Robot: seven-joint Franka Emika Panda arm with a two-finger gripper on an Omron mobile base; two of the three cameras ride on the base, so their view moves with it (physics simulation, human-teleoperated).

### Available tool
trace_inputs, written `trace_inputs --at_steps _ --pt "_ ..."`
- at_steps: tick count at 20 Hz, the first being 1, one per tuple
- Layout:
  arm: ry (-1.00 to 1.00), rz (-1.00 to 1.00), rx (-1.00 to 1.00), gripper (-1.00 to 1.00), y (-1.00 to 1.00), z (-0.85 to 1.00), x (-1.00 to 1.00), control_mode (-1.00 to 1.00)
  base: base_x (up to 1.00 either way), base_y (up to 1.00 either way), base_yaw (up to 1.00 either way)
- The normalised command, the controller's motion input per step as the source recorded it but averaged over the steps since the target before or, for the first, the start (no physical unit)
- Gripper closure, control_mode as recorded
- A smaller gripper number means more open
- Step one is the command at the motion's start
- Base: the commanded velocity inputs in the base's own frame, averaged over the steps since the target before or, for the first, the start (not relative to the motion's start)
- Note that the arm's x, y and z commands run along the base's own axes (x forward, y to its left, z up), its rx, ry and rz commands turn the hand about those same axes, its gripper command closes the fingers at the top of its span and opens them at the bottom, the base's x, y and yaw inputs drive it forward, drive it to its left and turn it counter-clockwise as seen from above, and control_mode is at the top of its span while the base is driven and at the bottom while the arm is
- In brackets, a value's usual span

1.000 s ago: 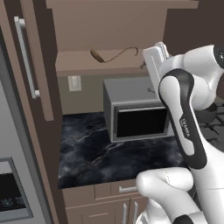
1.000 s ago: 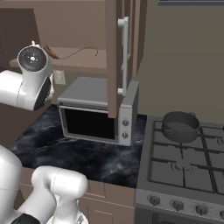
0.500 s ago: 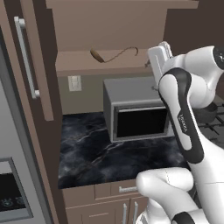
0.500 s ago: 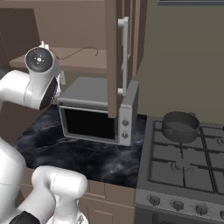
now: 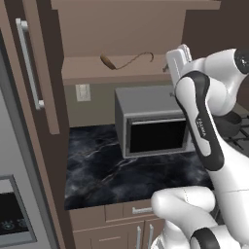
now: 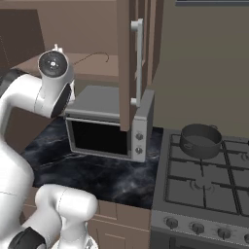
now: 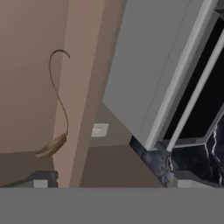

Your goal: Open the cabinet and move the ladle to the pot. Then close the cabinet.

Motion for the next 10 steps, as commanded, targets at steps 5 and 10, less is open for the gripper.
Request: trace_inputs --at_steps 5,10 --pt "0.00 0.00 0.00 -1.00 -0.10 0.02 0.25 -1.00 0.00 0.00 0.00" --pt "0.00 0.00 0.00 -1.00 -0.05 0.05 0.26 -1.00 0.00 0.00 0.00"
